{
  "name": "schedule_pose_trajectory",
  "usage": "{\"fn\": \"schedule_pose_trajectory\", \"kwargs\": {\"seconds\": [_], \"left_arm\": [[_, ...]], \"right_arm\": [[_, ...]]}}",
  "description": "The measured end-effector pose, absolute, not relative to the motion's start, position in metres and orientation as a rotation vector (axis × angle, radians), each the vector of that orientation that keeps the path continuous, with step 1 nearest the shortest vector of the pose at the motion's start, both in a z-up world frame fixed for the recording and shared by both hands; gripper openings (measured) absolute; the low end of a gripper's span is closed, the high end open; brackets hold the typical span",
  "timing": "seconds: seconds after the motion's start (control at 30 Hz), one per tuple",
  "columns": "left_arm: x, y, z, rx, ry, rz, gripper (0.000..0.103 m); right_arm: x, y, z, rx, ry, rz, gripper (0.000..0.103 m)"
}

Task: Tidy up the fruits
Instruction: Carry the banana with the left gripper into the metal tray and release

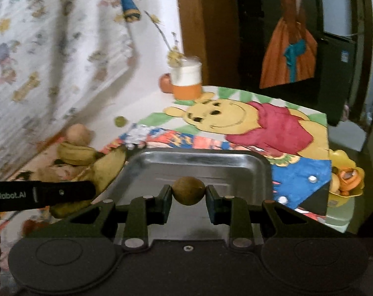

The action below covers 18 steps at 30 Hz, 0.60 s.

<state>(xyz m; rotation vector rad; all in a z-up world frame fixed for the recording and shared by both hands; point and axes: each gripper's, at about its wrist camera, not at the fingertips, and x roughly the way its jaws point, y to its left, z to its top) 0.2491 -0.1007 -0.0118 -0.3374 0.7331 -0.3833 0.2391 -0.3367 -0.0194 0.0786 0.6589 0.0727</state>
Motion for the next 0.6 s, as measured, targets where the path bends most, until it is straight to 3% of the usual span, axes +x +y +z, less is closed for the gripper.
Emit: {"fn": "schedule_pose_trajectory", "kwargs": {"seconds": [0.6], "left_arm": [[0.273, -0.136, -0.041, -0.296, 0.795, -0.383, 0.032]], "right_arm": [[0.247, -0.335, -0.038, 0.039, 0.71, 0.037, 0.032]]}}
